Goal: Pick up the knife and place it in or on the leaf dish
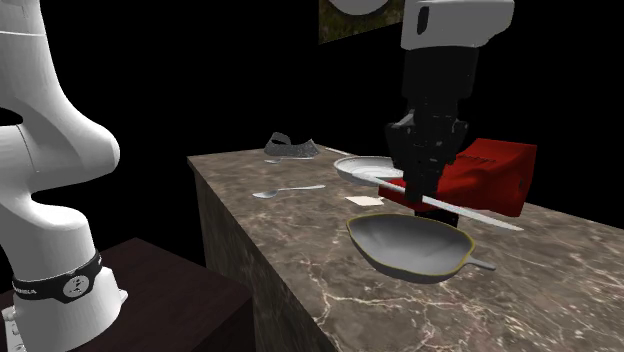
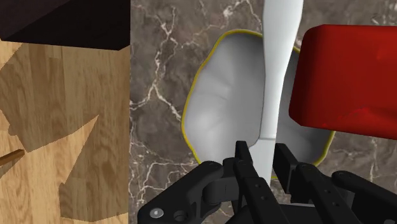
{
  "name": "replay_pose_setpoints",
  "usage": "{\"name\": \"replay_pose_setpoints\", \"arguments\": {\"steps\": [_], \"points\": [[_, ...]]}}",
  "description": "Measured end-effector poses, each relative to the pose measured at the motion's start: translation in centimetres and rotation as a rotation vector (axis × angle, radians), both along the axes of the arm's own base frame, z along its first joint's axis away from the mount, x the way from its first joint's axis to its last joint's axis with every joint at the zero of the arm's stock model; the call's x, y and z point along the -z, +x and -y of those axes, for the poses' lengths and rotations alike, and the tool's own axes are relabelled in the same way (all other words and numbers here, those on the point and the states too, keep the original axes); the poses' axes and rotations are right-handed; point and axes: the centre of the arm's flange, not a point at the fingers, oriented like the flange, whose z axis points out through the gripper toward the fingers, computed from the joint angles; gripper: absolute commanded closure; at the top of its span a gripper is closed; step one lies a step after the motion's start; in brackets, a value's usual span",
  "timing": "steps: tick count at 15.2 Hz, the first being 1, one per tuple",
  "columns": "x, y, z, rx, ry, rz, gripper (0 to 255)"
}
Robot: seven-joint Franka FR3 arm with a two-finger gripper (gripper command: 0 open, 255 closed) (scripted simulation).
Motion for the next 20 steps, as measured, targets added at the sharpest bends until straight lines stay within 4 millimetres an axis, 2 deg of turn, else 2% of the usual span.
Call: {"name": "replay_pose_setpoints", "arguments": {"steps": [11,17,18,20], "points": [[5.6,0.0,0.0,0.0,0.0,0.0,255],[5.9,0.0,-0.1,0.0,0.0,0.001,255],[5.9,0.0,-0.1,0.0,0.0,0.001,0],[5.9,0.0,-0.1,0.0,0.0,0.0,0]]}}
